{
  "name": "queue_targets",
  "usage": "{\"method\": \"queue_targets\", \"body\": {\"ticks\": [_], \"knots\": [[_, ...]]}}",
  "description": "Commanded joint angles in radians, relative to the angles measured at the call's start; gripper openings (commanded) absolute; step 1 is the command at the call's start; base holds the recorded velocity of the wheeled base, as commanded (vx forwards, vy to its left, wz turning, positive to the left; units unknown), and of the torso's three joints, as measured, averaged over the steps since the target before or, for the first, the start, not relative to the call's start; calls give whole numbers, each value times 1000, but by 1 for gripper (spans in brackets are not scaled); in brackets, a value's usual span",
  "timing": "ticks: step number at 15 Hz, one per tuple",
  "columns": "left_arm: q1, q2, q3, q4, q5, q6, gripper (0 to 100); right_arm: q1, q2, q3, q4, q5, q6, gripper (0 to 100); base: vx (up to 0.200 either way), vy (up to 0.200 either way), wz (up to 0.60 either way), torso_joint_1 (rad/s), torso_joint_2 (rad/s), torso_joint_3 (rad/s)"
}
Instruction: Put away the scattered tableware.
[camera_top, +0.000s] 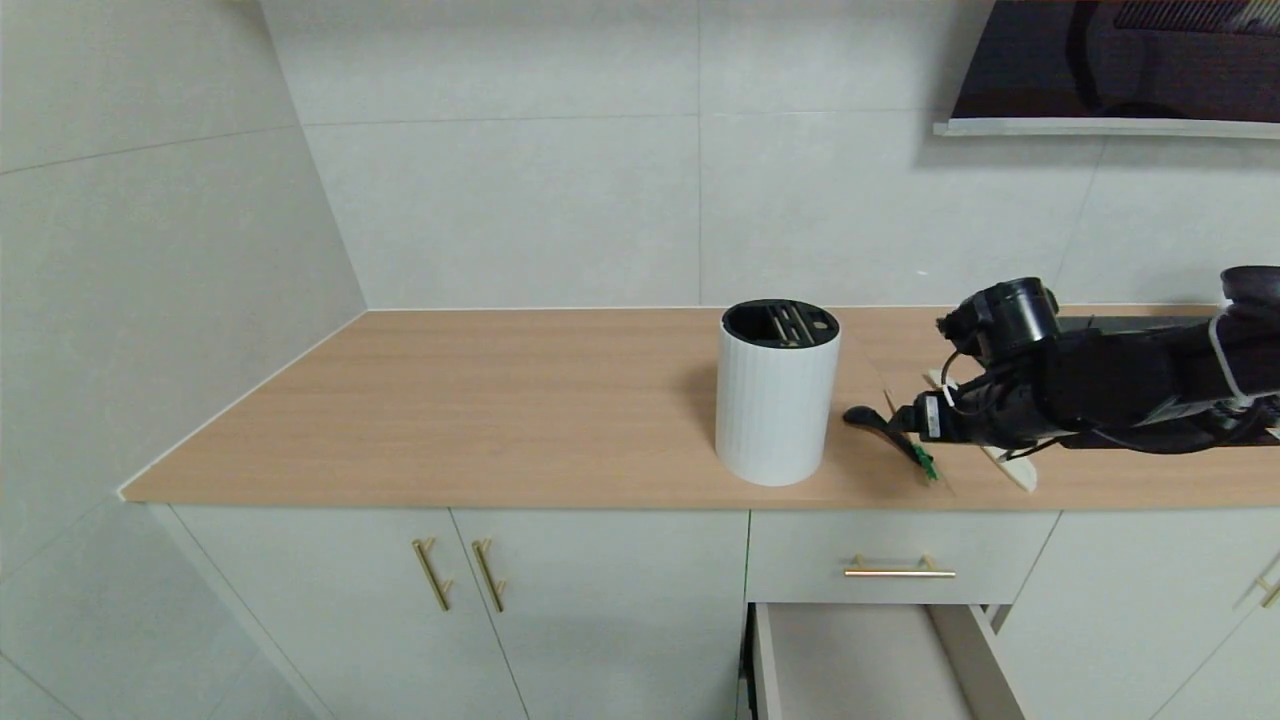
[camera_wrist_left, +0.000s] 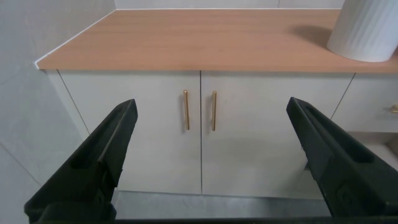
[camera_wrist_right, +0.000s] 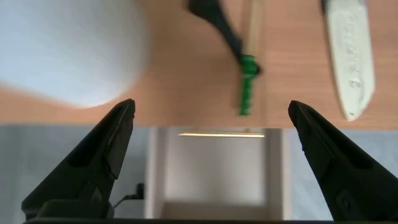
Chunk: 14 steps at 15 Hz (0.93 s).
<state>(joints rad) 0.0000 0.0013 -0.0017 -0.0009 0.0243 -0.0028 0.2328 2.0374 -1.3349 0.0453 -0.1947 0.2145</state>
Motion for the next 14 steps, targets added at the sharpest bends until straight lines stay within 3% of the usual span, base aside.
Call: {"method": "queue_targets", "body": {"ticks": [1, 5, 14], "knots": [[0, 0, 0, -1, 0, 0, 100, -1, 70, -4, -10, -15, 0, 100, 0, 0, 0, 0, 0, 0], [0, 0, 0, -1, 0, 0, 100, -24, 144, -4, -94, -42, 0, 100, 0, 0, 0, 0, 0, 0], [0, 0, 0, -1, 0, 0, 100, -38, 198, -6, -96, -42, -29, 100, 0, 0, 0, 0, 0, 0]]}}
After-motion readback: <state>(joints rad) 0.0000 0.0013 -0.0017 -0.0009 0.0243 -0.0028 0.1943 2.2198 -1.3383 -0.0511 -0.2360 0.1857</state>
